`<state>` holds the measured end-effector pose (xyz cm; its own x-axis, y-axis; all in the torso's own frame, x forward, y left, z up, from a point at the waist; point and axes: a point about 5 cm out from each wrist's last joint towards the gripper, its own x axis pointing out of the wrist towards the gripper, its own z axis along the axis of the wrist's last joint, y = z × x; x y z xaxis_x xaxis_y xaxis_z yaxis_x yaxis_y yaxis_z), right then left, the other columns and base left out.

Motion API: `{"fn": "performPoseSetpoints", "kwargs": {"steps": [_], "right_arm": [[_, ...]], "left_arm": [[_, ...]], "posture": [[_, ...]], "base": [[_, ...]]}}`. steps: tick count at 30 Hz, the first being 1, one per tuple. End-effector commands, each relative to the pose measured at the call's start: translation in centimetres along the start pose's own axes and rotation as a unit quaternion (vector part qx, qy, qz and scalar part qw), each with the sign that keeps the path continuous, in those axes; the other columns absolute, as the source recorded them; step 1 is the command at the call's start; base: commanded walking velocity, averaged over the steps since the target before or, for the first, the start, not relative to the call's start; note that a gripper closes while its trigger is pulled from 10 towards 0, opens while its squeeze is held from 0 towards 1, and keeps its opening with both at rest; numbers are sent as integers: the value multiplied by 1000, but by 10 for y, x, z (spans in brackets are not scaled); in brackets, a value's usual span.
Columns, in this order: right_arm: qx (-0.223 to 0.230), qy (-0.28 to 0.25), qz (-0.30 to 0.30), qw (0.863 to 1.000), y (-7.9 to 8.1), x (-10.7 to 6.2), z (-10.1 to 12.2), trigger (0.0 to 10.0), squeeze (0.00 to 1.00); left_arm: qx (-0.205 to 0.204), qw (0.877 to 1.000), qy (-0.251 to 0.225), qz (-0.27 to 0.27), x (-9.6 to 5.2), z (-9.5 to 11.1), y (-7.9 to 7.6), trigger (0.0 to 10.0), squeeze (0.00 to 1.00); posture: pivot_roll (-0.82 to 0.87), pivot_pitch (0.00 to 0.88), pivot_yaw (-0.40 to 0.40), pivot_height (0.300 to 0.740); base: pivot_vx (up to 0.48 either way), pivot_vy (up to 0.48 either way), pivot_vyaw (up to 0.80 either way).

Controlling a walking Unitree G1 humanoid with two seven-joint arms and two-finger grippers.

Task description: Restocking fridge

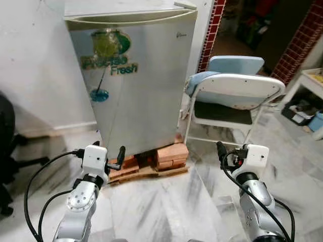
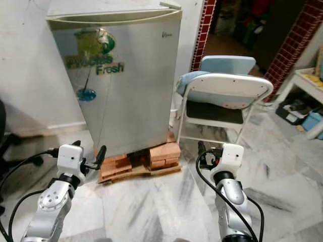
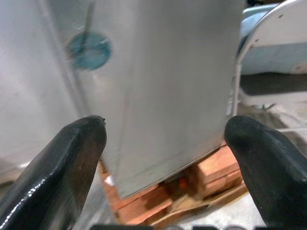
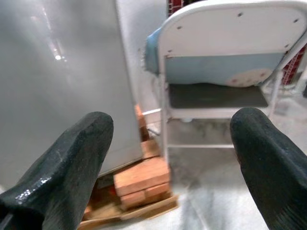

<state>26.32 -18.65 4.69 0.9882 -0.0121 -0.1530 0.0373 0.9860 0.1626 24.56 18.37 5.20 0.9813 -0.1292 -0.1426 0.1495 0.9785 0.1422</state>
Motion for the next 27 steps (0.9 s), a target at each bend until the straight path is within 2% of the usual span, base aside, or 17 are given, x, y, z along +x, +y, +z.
{"fn": "performPoseSetpoints", "kwargs": {"steps": [1,8,18,27], "right_arm": [[-7,-5,2,1000,-1,2,4,10000,0],[-8,-5,1,1000,-3,2,3,10000,0],[-3,4,2,1000,-2,-4,-4,10000,0],[-5,6,-1,1000,-4,-2,-4,10000,0]], "left_arm": [[6,1000,-4,-4,2,2,0,10000,0],[7,1000,-5,-6,3,2,-1,10000,0],[5,1000,9,-7,-3,-4,3,10000,0],[6,1000,11,-10,-1,-4,3,10000,0]], "posture": [[26,0,-40,740],[29,0,-40,740],[32,0,-31,740],[35,0,-32,740]], "base": [[0,0,-513],[0,0,-428],[0,0,0],[0,279,0]]}}
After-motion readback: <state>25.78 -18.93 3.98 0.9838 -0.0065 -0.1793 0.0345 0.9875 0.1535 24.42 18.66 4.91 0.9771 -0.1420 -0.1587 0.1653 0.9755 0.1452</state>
